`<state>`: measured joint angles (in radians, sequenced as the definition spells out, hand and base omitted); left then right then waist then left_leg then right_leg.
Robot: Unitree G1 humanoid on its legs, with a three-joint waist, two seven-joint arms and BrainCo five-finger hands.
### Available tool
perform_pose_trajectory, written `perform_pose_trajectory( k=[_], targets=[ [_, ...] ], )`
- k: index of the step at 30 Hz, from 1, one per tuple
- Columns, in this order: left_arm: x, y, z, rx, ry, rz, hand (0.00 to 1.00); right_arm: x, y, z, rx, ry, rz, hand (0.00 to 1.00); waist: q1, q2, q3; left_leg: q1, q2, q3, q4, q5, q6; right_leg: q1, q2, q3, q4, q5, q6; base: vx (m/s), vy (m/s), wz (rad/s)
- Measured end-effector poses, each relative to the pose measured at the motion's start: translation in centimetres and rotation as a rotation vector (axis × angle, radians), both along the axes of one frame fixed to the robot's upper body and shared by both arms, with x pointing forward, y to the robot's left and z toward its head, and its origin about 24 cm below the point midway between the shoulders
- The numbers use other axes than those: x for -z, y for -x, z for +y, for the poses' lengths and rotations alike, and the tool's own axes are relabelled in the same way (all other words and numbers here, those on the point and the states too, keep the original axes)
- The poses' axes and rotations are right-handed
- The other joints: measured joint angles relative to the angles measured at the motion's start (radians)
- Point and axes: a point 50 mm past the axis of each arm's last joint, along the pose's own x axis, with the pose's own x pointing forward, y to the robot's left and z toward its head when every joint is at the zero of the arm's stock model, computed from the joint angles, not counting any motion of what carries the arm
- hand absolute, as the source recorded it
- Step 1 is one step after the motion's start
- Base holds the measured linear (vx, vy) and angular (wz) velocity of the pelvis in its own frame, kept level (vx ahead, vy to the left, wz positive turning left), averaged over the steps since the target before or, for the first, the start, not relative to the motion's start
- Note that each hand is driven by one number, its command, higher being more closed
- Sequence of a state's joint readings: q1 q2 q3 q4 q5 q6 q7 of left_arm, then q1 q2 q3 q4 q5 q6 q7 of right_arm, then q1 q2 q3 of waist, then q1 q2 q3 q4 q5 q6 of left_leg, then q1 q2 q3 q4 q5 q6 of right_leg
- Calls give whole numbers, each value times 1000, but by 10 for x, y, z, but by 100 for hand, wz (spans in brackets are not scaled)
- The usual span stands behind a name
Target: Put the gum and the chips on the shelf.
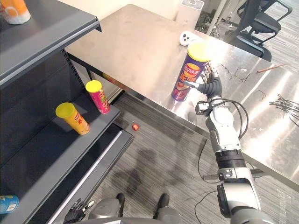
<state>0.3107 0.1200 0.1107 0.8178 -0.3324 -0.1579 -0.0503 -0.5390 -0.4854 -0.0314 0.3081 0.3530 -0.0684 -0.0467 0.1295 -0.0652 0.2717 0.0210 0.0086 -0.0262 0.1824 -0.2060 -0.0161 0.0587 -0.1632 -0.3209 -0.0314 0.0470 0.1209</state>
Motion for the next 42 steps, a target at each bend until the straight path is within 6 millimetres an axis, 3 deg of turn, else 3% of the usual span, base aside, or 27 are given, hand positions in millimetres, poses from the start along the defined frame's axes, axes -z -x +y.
perform_pose_trajectory(
  k=[4, 5, 10, 19, 32, 37, 42],
  targets=[
    [0, -1, -1, 8, 0, -6, 0, 0, -6, -5, 20, 0, 21, 0, 13, 0, 7, -3, -2, -13, 0, 4, -1, 3, -2, -10, 1, 0, 0, -9, -7, 8],
    [0, -1, 0, 9, -3, -5, 0, -1, -6, -4, 17, 1, 20, 100, 14, 1, 9, -3, -1, -15, 0, 5, -1, 4, -2, -11, 3, 0, 0, -11, -3, 11],
    [-3, -4, 0, 10, -5, -23, 0, -23, -14, 7, -23, 15, -41, 100, 16, 3, 37, -6, 3, -20, 14, 5, -1, -3, -2, -8, 34, -6, -7, -43, -2, 4],
    [-4, -6, 1, 12, -8, -30, 0, -26, -15, 14, -53, 34, -49, 100, 36, -1, 43, -27, 4, -39, 31, 6, -4, -7, 0, -5, 37, -11, -14, -29, -7, 6],
    [-4, -7, 1, 31, -15, -32, 0, -31, -13, 29, -117, 61, -76, 100, 42, -3, 43, -37, 10, -18, 30, 11, -7, -33, 4, 26, 47, -11, -14, -7, 0, -4],
    [-4, -7, 1, 33, -17, -32, 0, -44, 0, 37, -133, 50, -185, 100, 36, -4, 42, -35, 11, -10, 29, 11, -8, -39, 6, 40, 49, -10, -14, -9, 2, -7],
    [-5, -7, 3, 32, -22, -30, 0, -51, 20, 58, -212, -18, -294, 100, 31, -24, 29, -33, 18, 14, 24, 10, -8, -53, 12, 65, 49, -10, -15, -7, -8, -13]
  ],
)
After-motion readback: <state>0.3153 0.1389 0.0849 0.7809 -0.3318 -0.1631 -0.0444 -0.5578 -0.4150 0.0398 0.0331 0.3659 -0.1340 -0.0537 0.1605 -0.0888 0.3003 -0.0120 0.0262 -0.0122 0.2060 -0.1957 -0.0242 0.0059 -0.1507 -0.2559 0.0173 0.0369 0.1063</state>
